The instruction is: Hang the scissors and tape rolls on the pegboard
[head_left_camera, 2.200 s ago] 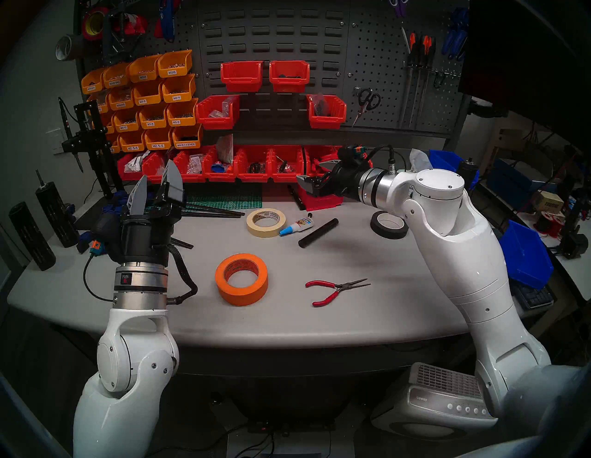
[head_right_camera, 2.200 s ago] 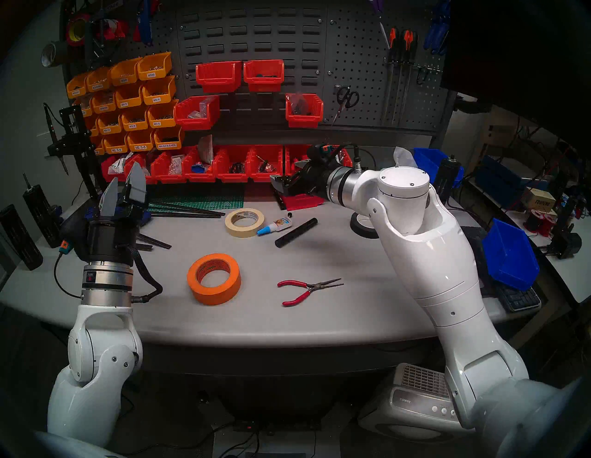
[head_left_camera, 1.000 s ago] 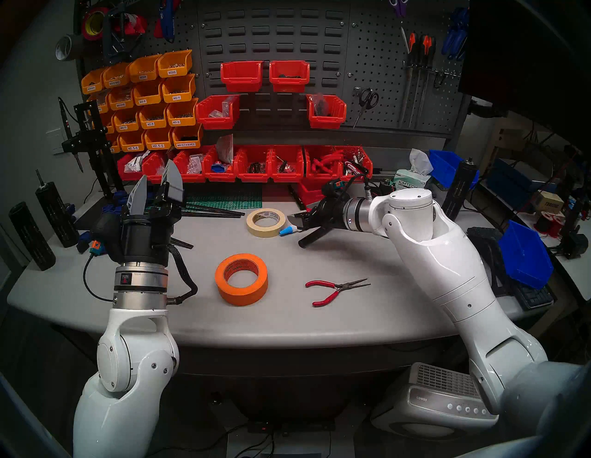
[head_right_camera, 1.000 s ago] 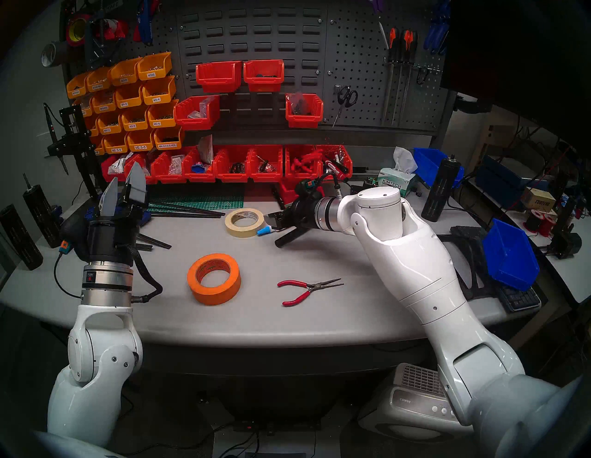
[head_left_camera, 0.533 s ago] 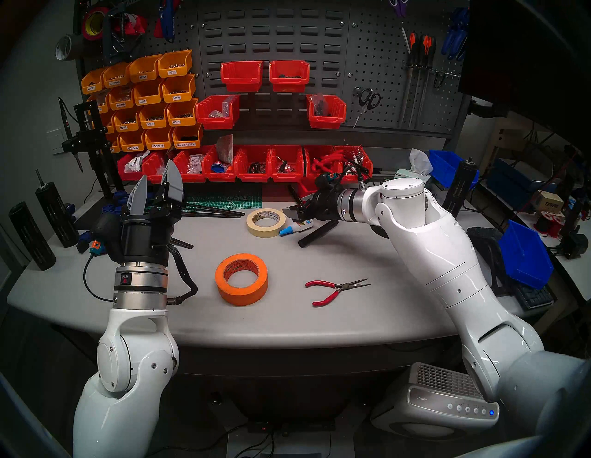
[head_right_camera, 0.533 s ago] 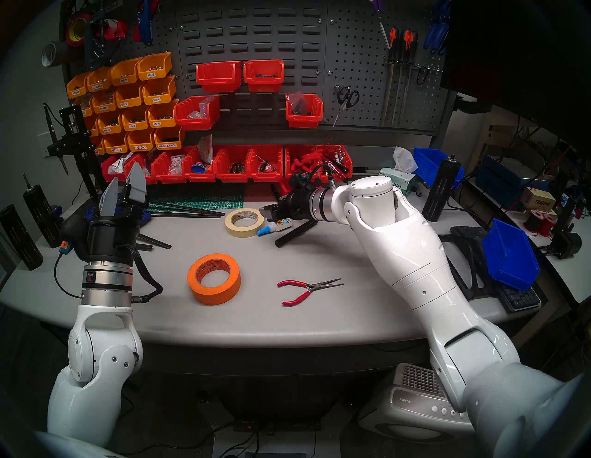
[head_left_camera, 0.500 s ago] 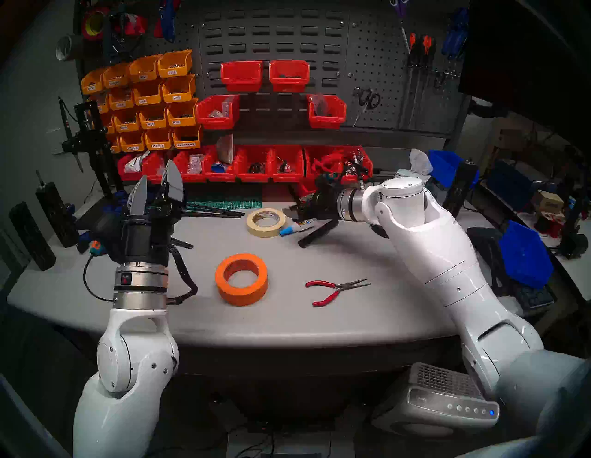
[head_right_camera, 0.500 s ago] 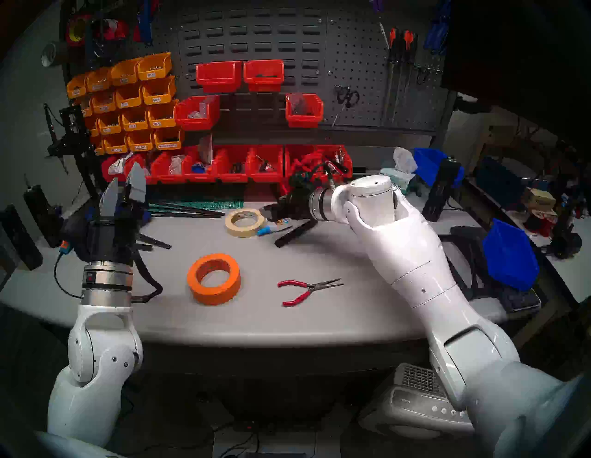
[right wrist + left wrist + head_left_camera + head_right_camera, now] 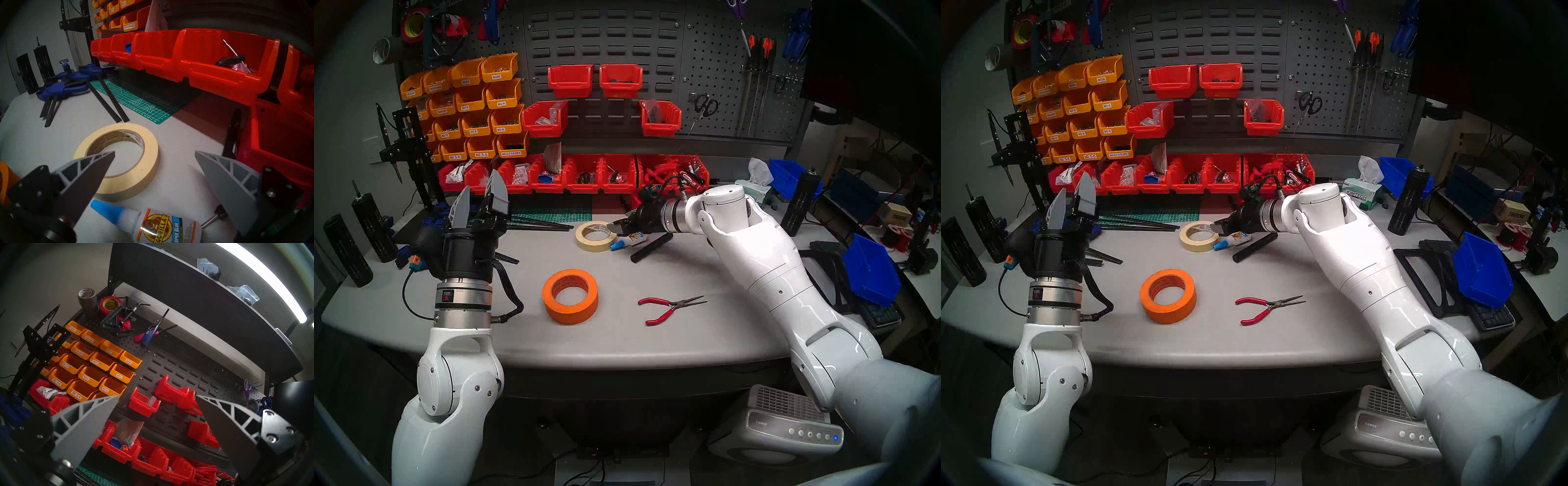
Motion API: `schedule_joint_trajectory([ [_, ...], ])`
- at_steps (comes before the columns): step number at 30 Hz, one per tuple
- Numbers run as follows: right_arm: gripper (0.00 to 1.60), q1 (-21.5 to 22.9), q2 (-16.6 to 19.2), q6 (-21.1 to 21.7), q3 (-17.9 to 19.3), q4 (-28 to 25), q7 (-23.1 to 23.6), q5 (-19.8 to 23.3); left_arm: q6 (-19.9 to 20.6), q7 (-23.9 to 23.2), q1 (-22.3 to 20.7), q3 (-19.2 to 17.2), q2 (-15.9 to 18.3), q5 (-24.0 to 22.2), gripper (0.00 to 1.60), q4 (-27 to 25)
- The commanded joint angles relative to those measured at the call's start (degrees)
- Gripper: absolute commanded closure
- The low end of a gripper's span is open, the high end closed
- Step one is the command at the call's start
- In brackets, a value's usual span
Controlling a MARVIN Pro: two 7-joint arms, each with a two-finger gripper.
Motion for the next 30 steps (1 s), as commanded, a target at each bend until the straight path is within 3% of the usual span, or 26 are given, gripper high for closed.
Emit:
schedule_joint_trajectory([
  [1,0.00,6.0,-2.8,-1.0,-0.5,1.2,2.1,-1.4,-0.5,-0.2,-0.6,-0.1,-0.1,0.0,0.00,-1.6],
  [30,0.00,17.0,-7.3,-2.9,-7.0,18.1,11.4,-8.1,-0.5,-0.2,-0.6,-0.1,-0.1,0.0,0.00,-1.7],
])
